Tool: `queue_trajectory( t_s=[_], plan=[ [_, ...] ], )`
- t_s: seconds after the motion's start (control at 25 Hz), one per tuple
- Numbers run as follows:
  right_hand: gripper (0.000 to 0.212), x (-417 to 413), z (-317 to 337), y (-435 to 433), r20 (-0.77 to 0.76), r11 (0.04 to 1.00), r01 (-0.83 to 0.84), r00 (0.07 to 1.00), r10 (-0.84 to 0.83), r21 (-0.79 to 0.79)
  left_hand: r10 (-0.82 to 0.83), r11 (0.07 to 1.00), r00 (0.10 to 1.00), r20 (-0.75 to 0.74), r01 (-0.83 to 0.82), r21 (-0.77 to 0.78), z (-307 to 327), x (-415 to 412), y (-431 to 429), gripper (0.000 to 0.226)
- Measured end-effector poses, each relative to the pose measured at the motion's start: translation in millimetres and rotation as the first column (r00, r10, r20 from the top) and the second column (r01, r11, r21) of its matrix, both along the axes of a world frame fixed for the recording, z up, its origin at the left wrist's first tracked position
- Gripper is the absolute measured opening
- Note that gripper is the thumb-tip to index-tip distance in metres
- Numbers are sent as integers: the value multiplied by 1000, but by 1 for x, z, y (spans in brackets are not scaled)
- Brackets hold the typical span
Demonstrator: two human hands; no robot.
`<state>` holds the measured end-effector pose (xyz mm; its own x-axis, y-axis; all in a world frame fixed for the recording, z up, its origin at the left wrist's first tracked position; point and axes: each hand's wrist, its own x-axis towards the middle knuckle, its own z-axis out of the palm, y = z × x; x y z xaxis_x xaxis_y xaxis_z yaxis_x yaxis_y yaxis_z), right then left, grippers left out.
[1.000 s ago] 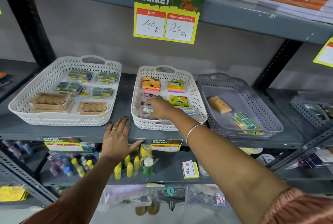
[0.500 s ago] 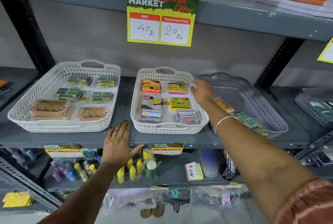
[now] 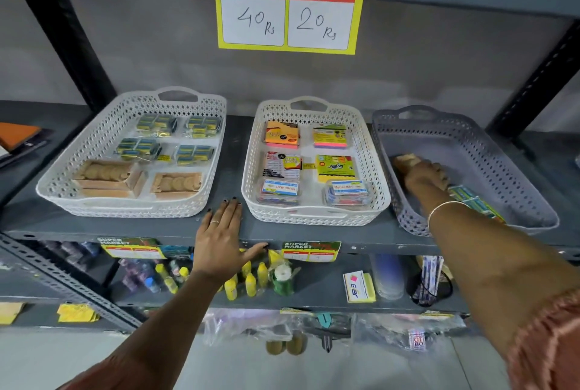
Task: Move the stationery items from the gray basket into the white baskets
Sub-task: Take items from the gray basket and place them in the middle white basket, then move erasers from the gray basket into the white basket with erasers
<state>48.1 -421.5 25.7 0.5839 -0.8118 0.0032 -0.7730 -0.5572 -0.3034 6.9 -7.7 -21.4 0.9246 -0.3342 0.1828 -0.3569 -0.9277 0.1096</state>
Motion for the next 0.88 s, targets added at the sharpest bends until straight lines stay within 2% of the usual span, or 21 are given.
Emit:
queue_trajectory(
  t_s=[0.16,0.36,0.44,0.52,0.6,0.64,0.72,0.8,0.88],
  plan=[
    [43,-2,0,2,38,999,-23,999,25,-49,4,1000,1000,17,-4,1,-1,0,0,99],
    [55,-7,32,16,117,996,-42,992,51,-75,3,1000,1000,-4,-3,21,0,-3,-3,97],
    [57,-2,59,38,210,996,-64,975,75,-59,-13,999,1000,0,13,35,4,-5,-3,94],
    [59,8,83,73,334,991,-119,933,133,-62,-74,997,995,62,72,41,12,-10,5,89],
    [59,18,103,113,385,972,-197,893,232,-128,-187,982,969,161,181,50,24,-13,16,85],
    [57,23,111,138,397,954,-255,868,297,-156,-198,980,955,222,194,43,32,-14,27,85],
    [53,33,124,194,428,910,-389,804,413,-147,-97,994,949,301,104,-9,51,-9,56,88],
    [49,45,126,250,430,836,-537,731,530,-116,28,1000,961,274,-27,-9,65,1,91,89],
    [48,54,118,303,357,716,-688,643,677,-119,113,992,978,173,-120,32,72,8,124,91]
  ],
)
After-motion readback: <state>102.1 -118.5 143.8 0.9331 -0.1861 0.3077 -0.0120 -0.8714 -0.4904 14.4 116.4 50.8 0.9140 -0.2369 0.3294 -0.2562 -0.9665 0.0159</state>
